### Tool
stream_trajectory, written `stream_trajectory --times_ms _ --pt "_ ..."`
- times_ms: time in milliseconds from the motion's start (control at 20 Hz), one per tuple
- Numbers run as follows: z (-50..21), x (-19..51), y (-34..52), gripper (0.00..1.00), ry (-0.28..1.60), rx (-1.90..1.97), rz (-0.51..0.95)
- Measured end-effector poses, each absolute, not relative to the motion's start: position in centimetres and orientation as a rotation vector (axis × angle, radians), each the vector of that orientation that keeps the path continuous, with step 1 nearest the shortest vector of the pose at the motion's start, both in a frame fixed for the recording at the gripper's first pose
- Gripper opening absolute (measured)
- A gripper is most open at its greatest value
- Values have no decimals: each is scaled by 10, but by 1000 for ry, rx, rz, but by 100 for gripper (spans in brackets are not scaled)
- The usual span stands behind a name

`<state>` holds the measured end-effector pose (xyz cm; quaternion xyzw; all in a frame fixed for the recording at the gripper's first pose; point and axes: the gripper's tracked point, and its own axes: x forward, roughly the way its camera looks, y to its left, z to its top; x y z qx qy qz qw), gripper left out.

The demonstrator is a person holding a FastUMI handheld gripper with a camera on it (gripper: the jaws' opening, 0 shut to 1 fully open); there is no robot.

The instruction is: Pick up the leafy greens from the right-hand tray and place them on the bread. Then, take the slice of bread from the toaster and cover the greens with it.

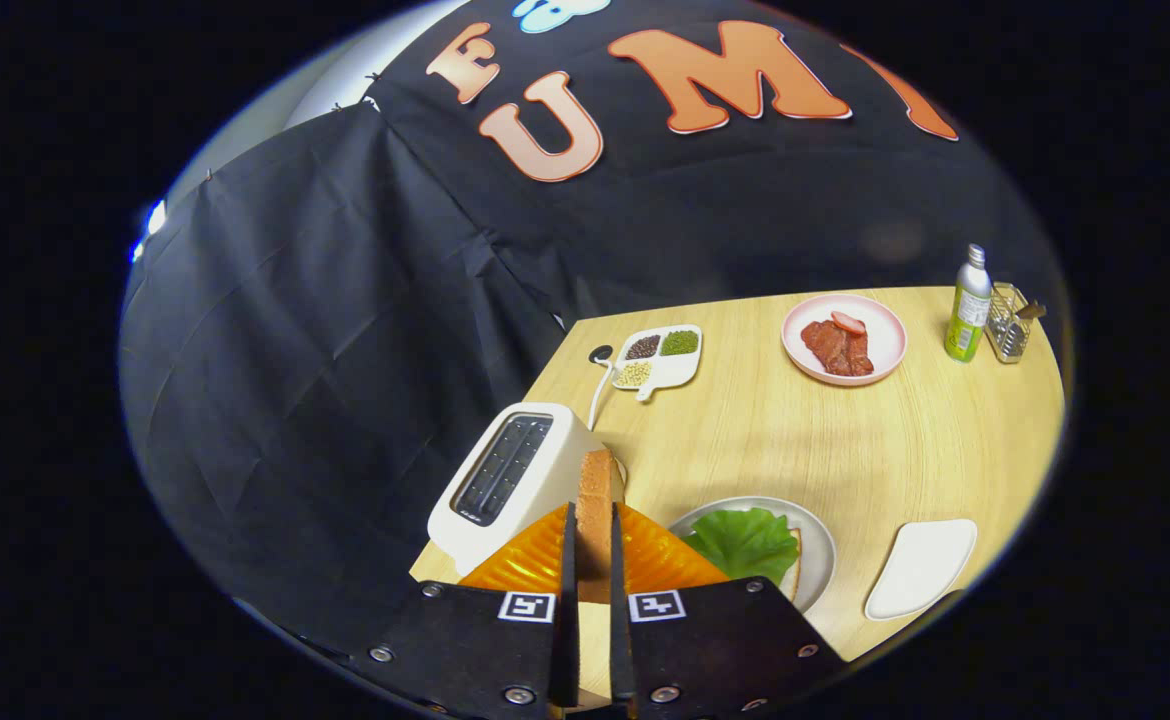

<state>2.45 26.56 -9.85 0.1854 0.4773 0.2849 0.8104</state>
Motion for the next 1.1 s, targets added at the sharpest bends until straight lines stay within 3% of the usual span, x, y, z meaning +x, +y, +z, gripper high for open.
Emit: stream_trajectory --times_ms 750,1100 --pt "-203 2 221 13 1160 577 576" --pt "-232 4 192 13 1140 528 505"
